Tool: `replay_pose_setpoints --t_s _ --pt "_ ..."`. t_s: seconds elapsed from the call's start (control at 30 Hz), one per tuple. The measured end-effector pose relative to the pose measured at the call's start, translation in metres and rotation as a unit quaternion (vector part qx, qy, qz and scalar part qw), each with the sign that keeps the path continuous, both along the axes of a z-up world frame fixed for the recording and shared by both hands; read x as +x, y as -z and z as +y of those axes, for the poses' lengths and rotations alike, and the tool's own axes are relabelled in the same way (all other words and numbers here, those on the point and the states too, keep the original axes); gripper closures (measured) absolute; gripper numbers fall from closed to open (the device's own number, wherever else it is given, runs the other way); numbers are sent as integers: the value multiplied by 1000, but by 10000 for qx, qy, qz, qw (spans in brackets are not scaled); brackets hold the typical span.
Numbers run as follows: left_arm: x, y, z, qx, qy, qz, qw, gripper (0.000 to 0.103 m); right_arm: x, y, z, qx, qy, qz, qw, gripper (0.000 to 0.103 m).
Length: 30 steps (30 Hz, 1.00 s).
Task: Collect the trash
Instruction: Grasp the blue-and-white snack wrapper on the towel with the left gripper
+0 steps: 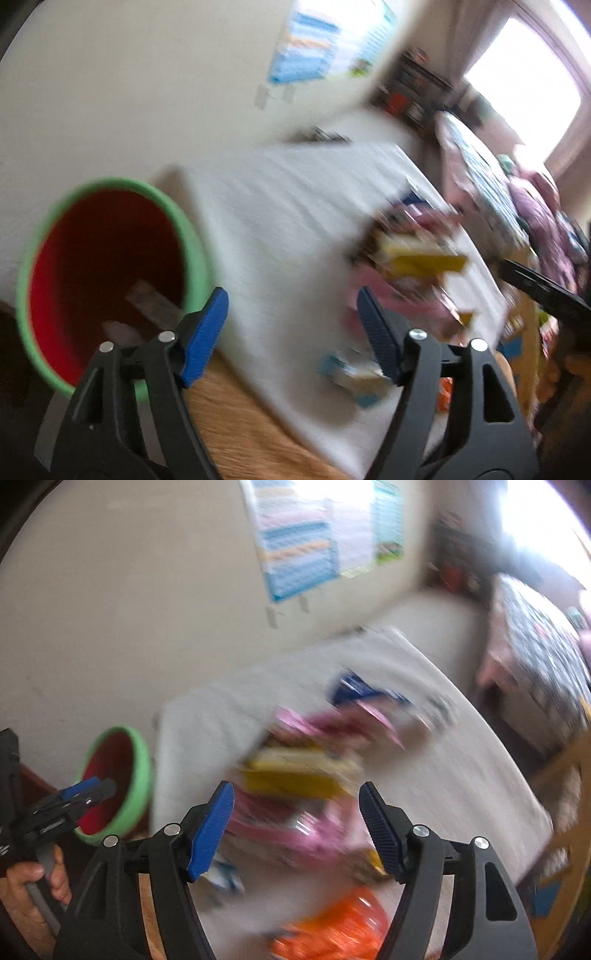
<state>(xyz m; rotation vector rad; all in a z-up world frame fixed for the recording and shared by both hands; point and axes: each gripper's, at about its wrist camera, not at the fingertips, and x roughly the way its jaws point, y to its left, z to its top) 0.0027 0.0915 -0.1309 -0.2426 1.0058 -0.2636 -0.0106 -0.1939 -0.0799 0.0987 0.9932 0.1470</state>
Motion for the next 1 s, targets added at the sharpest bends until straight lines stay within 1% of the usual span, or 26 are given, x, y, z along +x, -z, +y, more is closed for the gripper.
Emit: replay_pose_setpoints --t_s 0.07,0.13,0.17,0.2,0.27,0.33,0.43,0.47,0.53,0.6,0.67,0.7,0.73,0.8,0.9,1.0 --pt "-3 14 -24 -47 392 264 9989 29 -6 13 -18 121 266 170 9994 35" --pt "-7 27 -45 73 803 517 9954 29 -11 19 -30 195 420 260 9986 35" --pt "-10 33 -58 165 1087 642 9919 27 -14 20 -34 202 442 277 9984 35" --pt "-12 36 -65 237 1238 706 9895 24 -15 20 -36 201 443 284 9984 35" --pt "-14 39 -75 410 1472 760 9853 21 -15 21 -41 220 440 279 9984 34" --pt "-14 41 -78 468 1524 815 9838 11 -15 22 -42 278 449 280 9982 30" --pt "-11 52 -85 348 1482 1026 9830 10 -16 26 -37 357 385 354 9980 30" --pt "-9 62 -89 459 1467 1160 9813 10 -16 26 -35 372 363 382 9979 30" --pt "-8 69 -94 692 1442 1219 9796 10 -17 28 -30 392 272 419 9980 30" --pt "-7 75 -96 729 1453 1236 9789 10 -19 28 -25 325 183 411 9985 30" --pt "-7 80 -99 766 1491 1289 9774 17 -19 29 -21 251 114 426 9987 30" --pt "-6 82 -100 779 1515 1333 9763 23 -18 30 -19 248 96 437 9987 30" --pt "-5 84 -100 759 1531 1364 9758 26 -17 31 -18 252 66 453 9986 30" --pt "-7 84 -99 605 1553 1394 9761 33 -15 31 -14 212 5 459 9987 30" --pt "-8 79 -94 517 1476 1302 9791 38 -4 33 -8 157 -194 500 9984 29" --pt "-7 68 -86 452 1322 1128 9838 38 18 41 -6 210 -342 639 9972 26"
